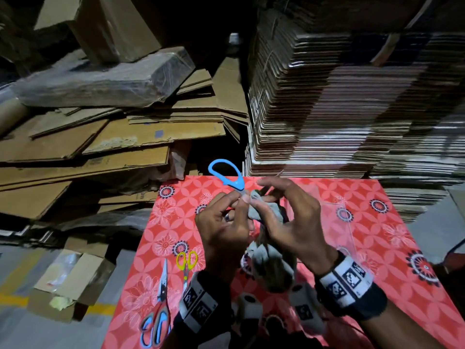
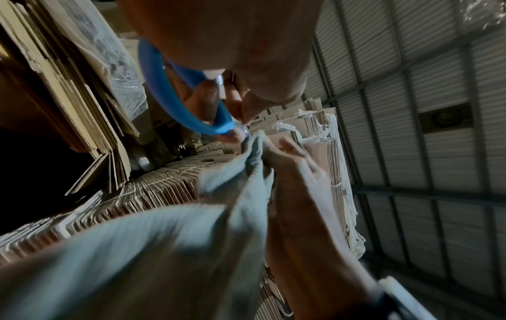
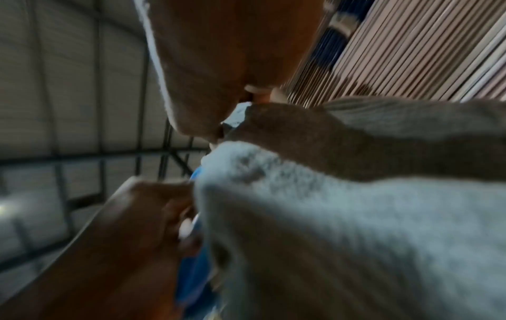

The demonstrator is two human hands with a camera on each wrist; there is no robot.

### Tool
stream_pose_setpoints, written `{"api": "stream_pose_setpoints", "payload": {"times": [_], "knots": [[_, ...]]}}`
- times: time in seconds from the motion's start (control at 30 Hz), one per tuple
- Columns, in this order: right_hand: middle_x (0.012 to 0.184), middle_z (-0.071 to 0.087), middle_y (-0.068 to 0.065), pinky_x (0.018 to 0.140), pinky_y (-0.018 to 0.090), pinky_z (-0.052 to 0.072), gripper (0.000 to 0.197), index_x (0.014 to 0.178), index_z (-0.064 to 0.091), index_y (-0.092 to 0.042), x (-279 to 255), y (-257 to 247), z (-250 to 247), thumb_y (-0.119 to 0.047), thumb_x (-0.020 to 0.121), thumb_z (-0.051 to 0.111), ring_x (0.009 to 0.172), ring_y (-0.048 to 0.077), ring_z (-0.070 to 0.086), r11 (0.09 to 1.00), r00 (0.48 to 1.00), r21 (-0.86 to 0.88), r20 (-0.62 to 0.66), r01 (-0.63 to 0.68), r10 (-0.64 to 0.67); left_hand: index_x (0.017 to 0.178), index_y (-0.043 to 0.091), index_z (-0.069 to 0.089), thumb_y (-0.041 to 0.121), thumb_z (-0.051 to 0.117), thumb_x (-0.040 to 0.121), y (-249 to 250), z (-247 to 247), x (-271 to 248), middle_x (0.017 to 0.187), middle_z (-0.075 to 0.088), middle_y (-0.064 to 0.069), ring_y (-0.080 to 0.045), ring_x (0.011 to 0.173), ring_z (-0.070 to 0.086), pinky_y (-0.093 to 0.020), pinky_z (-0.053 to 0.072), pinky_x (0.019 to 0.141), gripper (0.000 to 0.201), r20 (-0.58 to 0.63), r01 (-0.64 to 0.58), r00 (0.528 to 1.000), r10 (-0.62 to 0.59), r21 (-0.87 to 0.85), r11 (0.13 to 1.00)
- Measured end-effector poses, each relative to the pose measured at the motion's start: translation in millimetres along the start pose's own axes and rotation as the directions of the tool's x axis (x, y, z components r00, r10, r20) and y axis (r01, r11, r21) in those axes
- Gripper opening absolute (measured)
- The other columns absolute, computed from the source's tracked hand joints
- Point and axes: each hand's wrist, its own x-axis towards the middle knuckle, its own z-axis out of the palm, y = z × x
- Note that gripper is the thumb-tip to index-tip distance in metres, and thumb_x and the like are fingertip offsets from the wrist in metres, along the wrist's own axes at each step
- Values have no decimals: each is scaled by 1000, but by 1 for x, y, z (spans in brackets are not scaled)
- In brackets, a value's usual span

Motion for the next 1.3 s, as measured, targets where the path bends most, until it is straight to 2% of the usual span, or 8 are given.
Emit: {"api": "stream_pose_setpoints", "payload": {"times": [0.2,0.33,0.47,0.6,0.7,0.87,1.03,1.3], "knots": [[81,69,-4,78,44,58,41,121,62,-14,22,26,-18,-10,87,84,80,17,72,983,973,68,-147,-169,177,84,2,76,12,66,99,-5,1,-1,66,62,-8,-23,47,62,-35,47,44,20,-3,36,999,-36,-25,999],[93,72,-2,80,38,58,19,104,69,-16,15,24,-20,-9,90,80,85,18,71,971,969,140,-133,-191,210,89,6,78,10,65,99,-3,0,-2,67,63,-6,-17,49,63,-34,48,45,17,-10,-9,1000,9,29,1000],[98,73,9,80,26,54,9,103,71,-14,14,18,-29,-9,95,74,87,14,70,926,947,271,-110,-263,301,89,13,75,-2,67,97,5,1,-1,70,65,-5,-4,55,65,-16,47,53,19,-18,-25,1000,26,26,999],[97,71,8,70,11,48,9,105,70,-6,14,14,-34,-3,97,69,77,-1,64,918,939,289,-129,-272,319,82,17,72,-5,64,99,8,2,2,65,62,-20,-4,43,56,-17,43,47,28,-39,89,995,-93,-90,992],[95,70,11,71,12,49,12,103,71,-6,19,15,-37,4,96,69,78,-1,64,894,925,341,-138,-290,353,84,24,72,-4,63,99,10,2,3,66,64,-26,-12,42,59,-20,44,45,33,-52,134,988,-143,-141,981],[98,71,18,81,22,53,19,99,75,-5,20,13,-35,11,91,70,89,14,70,915,936,285,-125,-285,330,92,19,75,-1,64,100,7,1,2,68,68,-24,-17,43,62,-22,43,42,24,-52,196,977,-206,-159,968],[104,76,10,91,28,57,21,109,75,-7,25,5,-32,3,90,77,99,20,75,931,946,285,-160,-228,281,93,15,74,-1,63,100,5,2,2,74,67,-28,-17,42,62,-22,43,41,21,-31,212,975,-220,-169,963],[96,77,1,84,26,54,12,97,81,-5,30,3,-17,1,87,81,92,14,73,998,993,-60,-114,33,-40,91,15,75,1,64,101,6,1,2,69,63,-29,-36,46,61,-25,43,41,21,-20,180,983,-185,-150,972]]}}
